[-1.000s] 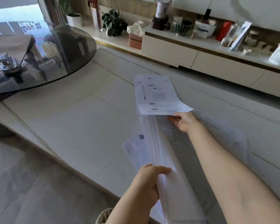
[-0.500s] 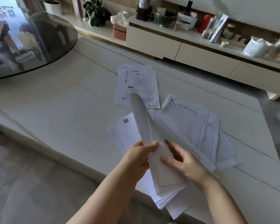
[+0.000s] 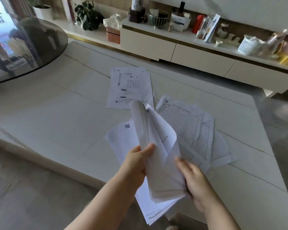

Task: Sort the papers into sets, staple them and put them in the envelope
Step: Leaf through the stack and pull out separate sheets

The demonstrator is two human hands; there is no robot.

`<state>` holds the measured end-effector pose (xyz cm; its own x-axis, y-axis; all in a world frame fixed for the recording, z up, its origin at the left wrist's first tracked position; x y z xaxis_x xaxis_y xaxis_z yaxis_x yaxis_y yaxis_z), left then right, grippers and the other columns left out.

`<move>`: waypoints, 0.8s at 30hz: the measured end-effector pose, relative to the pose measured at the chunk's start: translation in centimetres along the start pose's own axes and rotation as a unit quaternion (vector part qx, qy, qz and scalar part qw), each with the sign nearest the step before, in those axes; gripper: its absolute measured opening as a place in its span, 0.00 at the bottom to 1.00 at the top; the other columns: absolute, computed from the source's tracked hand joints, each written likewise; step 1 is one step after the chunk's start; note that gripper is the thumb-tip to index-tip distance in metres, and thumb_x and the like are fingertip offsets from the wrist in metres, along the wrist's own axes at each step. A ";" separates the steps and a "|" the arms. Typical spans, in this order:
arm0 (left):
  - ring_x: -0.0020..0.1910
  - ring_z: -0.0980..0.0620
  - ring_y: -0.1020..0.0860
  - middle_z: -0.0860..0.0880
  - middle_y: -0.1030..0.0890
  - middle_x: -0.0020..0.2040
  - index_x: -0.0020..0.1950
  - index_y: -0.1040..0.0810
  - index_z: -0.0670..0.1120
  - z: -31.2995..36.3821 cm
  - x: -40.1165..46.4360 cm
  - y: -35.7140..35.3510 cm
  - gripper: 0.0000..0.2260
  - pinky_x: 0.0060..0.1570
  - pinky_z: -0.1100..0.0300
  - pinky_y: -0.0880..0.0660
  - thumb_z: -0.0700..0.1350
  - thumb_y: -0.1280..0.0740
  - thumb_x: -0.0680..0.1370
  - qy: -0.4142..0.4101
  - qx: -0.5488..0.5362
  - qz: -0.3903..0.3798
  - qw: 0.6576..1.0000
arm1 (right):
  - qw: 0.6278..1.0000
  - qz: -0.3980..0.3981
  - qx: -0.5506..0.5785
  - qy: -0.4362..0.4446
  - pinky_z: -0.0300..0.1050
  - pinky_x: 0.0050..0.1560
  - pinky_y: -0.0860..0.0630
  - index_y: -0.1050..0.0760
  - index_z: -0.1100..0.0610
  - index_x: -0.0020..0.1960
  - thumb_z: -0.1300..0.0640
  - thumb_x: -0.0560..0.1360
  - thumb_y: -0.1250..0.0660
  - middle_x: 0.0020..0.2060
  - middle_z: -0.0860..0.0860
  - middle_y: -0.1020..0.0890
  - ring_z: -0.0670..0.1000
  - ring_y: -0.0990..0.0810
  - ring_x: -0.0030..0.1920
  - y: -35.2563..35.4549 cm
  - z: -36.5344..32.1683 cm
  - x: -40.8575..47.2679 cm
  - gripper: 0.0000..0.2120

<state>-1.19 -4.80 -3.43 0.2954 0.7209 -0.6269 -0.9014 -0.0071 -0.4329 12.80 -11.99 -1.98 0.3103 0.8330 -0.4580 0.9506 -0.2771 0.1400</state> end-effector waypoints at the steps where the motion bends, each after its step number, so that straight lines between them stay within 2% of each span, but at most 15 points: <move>1: 0.37 0.46 0.19 0.42 0.17 0.40 0.47 0.21 0.39 0.1 0.1 0.5 0.04 0.44 0.52 0.20 0.39 0.33 0.78 -0.005 0.018 0.024 1.000 | 0.999 0.006 0.021 -0.027 0.52 0.54 0.22 0.20 0.53 0.55 0.37 0.74 0.40 0.49 0.51 0.15 0.51 0.17 0.51 0.5 0.2 0.2 0.23; 3: 0.33 0.47 0.20 0.43 0.18 0.36 0.44 0.22 0.40 0.2 0.3 1.3 0.03 0.38 0.56 0.20 0.38 0.33 0.77 -0.011 0.036 0.053 0.998 | 0.995 0.000 0.080 -0.060 0.47 0.44 0.24 0.20 0.52 0.55 0.36 0.76 0.46 0.48 0.51 0.14 0.50 0.16 0.48 1.5 -0.2 0.6 0.25; 6: 0.29 0.48 0.21 0.44 0.19 0.31 0.40 0.24 0.40 0.2 0.2 1.9 0.06 0.32 0.59 0.22 0.36 0.33 0.77 -0.009 0.036 0.076 0.996 | 0.997 0.003 0.067 -0.041 0.47 0.47 0.25 0.22 0.49 0.56 0.33 0.70 0.45 0.49 0.48 0.15 0.49 0.18 0.51 3.4 -1.2 0.9 0.27; 9: 0.33 0.44 0.21 0.40 0.20 0.36 0.43 0.24 0.38 0.1 0.2 2.2 0.04 0.37 0.55 0.22 0.36 0.33 0.77 -0.009 0.029 0.094 0.995 | 0.991 0.067 -0.118 -0.005 0.48 0.51 0.25 0.26 0.49 0.61 0.46 0.73 0.31 0.54 0.46 0.18 0.49 0.21 0.54 5.1 -1.0 1.4 0.19; 11: 0.37 0.42 0.21 0.38 0.19 0.42 0.48 0.24 0.37 0.1 0.2 2.3 0.01 0.44 0.50 0.21 0.35 0.34 0.77 -0.013 0.027 0.101 0.994 | 0.956 0.132 -0.261 0.015 0.49 0.51 0.24 0.25 0.56 0.63 0.56 0.76 0.32 0.51 0.54 0.19 0.53 0.21 0.48 6.2 -0.5 1.8 0.16; 13: 0.38 0.42 0.21 0.37 0.19 0.43 0.48 0.25 0.37 -0.1 0.2 2.2 0.02 0.47 0.47 0.22 0.35 0.34 0.77 -0.013 0.021 0.103 0.994 | 0.932 0.170 -0.321 0.014 0.49 0.42 0.27 0.24 0.65 0.53 0.59 0.76 0.35 0.44 0.63 0.20 0.64 0.23 0.43 7.0 -0.1 2.2 0.11; 15: 0.37 0.43 0.21 0.39 0.20 0.40 0.46 0.25 0.38 -0.2 0.1 2.0 0.01 0.44 0.50 0.22 0.34 0.34 0.77 -0.002 0.001 0.098 0.995 | 0.919 0.191 -0.346 0.011 0.47 0.37 0.31 0.25 0.64 0.47 0.57 0.75 0.33 0.39 0.60 0.20 0.64 0.22 0.43 7.2 -0.1 2.2 0.09; 17: 0.35 0.44 0.21 0.40 0.20 0.38 0.45 0.25 0.38 -0.4 0.0 1.5 0.02 0.42 0.52 0.23 0.35 0.34 0.77 0.015 -0.020 0.081 0.996 | 0.867 0.226 -0.442 0.033 0.48 0.44 0.29 0.25 0.58 0.57 0.56 0.74 0.31 0.50 0.53 0.19 0.59 0.23 0.52 7.0 -1.1 1.6 0.13; 18: 0.35 0.44 0.21 0.40 0.19 0.38 0.45 0.25 0.39 -0.5 0.0 1.2 0.02 0.41 0.53 0.23 0.35 0.34 0.77 0.024 -0.026 0.072 0.997 | 0.841 0.243 -0.475 0.086 0.49 0.50 0.28 0.27 0.57 0.63 0.56 0.74 0.30 0.57 0.54 0.21 0.59 0.24 0.57 6.5 -2.1 1.2 0.19; 19: 0.35 0.45 0.21 0.41 0.19 0.38 0.45 0.26 0.39 -0.6 0.0 1.0 0.03 0.41 0.53 0.22 0.36 0.34 0.78 0.033 -0.030 0.063 0.997 | 0.837 0.247 -0.464 0.152 0.49 0.55 0.27 0.28 0.58 0.66 0.57 0.73 0.29 0.61 0.53 0.23 0.57 0.25 0.60 5.5 -2.9 0.8 0.22; 20: 0.35 0.45 0.20 0.41 0.19 0.38 0.45 0.25 0.39 -0.9 0.0 0.8 0.02 0.39 0.53 0.22 0.36 0.34 0.78 0.042 -0.032 0.054 0.997 | 0.867 0.220 -0.404 0.193 0.48 0.58 0.28 0.28 0.56 0.67 0.56 0.73 0.28 0.62 0.51 0.23 0.53 0.25 0.62 4.6 -3.4 0.4 0.24; 21: 0.34 0.46 0.20 0.41 0.18 0.38 0.47 0.25 0.38 -1.0 0.0 0.6 0.02 0.37 0.53 0.21 0.37 0.34 0.78 0.052 -0.037 0.043 0.997 | 0.913 0.156 -0.323 0.193 0.44 0.61 0.29 0.29 0.52 0.68 0.52 0.72 0.28 0.62 0.46 0.25 0.47 0.26 0.62 3.2 -3.7 0.2 0.25; 22: 0.34 0.45 0.19 0.40 0.17 0.39 0.50 0.24 0.37 -1.1 0.0 0.3 0.04 0.36 0.53 0.20 0.37 0.35 0.78 0.064 -0.043 0.027 0.997 | 0.953 0.069 -0.251 0.156 0.39 0.62 0.31 0.31 0.47 0.69 0.46 0.71 0.29 0.62 0.41 0.26 0.41 0.28 0.63 1.5 -3.3 0.3 0.27; 23: 0.36 0.44 0.18 0.39 0.17 0.42 0.53 0.23 0.36 -1.2 0.0 0.0 0.06 0.35 0.53 0.19 0.38 0.35 0.79 0.079 -0.052 0.008 0.995 | 0.973 -0.012 -0.202 0.107 0.36 0.62 0.33 0.34 0.42 0.70 0.41 0.69 0.30 0.62 0.38 0.28 0.38 0.30 0.63 -0.3 -2.5 0.4 0.31; 24: 0.37 0.44 0.17 0.38 0.16 0.44 0.55 0.23 0.36 -1.3 -0.1 -0.2 0.08 0.34 0.53 0.19 0.39 0.36 0.79 0.094 -0.062 -0.007 0.994 | 0.975 -0.062 -0.201 0.075 0.35 0.62 0.33 0.38 0.39 0.71 0.39 0.67 0.30 0.63 0.36 0.30 0.36 0.31 0.64 -1.5 -1.9 0.3 0.34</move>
<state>-0.60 -5.77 -4.09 0.3725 0.5801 -0.7244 -0.8538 -0.0917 -0.5125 11.48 -10.44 -0.66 0.1615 0.9168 -0.3651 0.8993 0.0156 0.4370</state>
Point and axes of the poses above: each hand's wrist, its own x-axis towards the middle knuckle, its own y-axis out of the back of the hand, z = x × y, the point moved 7 cm from there along x, towards the middle knuckle
